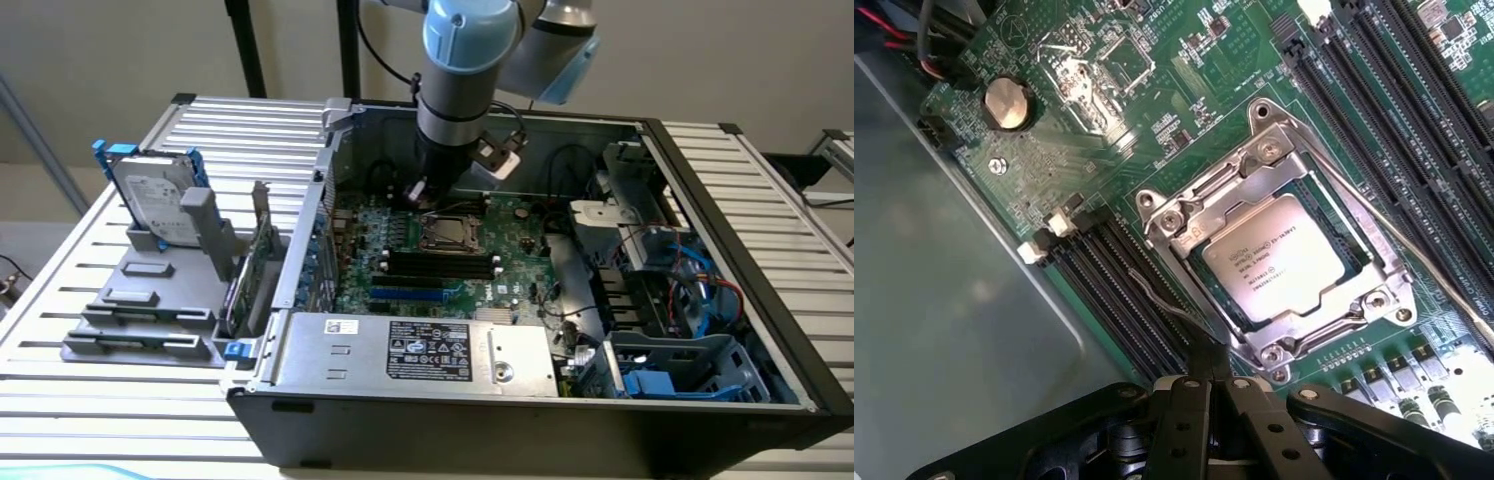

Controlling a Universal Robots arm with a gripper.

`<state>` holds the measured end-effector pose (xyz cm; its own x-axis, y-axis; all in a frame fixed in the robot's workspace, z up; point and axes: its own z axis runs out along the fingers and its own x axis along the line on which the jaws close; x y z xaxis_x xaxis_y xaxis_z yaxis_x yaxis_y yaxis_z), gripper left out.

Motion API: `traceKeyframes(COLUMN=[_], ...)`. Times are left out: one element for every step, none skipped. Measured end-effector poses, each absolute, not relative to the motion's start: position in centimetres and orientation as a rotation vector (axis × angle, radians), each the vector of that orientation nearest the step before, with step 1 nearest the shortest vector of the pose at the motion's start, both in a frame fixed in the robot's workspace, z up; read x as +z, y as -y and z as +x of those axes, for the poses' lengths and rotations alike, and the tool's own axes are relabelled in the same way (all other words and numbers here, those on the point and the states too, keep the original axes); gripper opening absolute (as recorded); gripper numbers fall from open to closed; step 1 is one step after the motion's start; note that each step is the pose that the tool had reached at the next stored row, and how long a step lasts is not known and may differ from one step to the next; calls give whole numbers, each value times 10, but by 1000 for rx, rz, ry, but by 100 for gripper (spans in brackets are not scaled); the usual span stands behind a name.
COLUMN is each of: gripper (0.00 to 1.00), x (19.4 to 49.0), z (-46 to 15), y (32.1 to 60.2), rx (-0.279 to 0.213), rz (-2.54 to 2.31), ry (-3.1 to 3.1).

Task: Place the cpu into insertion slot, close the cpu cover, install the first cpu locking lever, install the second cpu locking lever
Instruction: 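Install the first cpu locking lever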

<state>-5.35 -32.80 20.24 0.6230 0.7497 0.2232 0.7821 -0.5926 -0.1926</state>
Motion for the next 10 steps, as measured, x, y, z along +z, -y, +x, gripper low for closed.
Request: traceKeyframes(gripper=[11,11,11,11,11,11,11,11,11,11], x=[203,203,203,203,203,203,203,203,203,203], z=[-54,-55,-55,-55,-55,-55,-55,-55,-55,-55], y=[329,329,329,330,330,330,330,330,330,331], rx=[-171,-171,-171,-171,-171,-171,-171,-171,-171,-171], rz=[-2577,-2577,-2577,-2577,-2577,-2577,-2577,-2577,-2577,-2577], ry=[1245,1245,1245,1245,1245,1245,1245,1245,1245,1245])
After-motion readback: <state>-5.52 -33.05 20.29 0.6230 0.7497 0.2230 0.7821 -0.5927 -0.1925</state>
